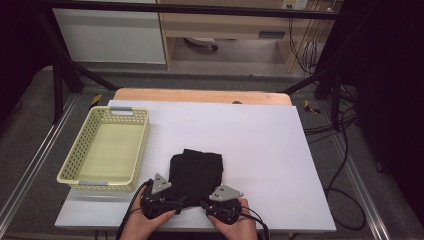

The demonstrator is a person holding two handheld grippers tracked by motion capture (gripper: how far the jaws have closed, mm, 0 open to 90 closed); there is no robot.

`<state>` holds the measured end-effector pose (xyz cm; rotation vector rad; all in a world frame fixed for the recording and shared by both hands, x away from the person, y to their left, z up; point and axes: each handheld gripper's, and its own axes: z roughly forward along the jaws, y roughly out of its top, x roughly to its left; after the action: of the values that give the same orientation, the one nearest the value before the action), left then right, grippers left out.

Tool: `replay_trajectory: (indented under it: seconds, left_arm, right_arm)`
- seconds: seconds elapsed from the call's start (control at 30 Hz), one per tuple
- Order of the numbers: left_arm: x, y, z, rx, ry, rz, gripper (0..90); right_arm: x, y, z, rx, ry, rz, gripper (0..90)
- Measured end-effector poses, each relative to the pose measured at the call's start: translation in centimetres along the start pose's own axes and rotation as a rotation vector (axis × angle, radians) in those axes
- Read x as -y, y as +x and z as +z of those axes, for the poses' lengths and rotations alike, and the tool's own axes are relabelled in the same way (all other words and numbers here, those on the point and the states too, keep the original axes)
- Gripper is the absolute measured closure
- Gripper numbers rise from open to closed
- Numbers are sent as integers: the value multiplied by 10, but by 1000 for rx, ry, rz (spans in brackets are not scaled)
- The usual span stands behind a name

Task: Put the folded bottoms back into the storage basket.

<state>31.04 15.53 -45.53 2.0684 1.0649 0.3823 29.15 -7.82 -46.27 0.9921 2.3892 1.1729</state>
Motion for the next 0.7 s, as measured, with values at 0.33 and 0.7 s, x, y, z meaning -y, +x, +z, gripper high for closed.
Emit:
replay_trajectory:
  seconds: [0.33,0.7]
  left_arm:
    - [-22,1,-26,3,-185,-19,123]
    - [-79,39,33,-119,-126,-35,256]
  right_arm:
    - [1,0,-1,-23,1,-22,779]
    - [2,-2,-3,-20,3,-22,788]
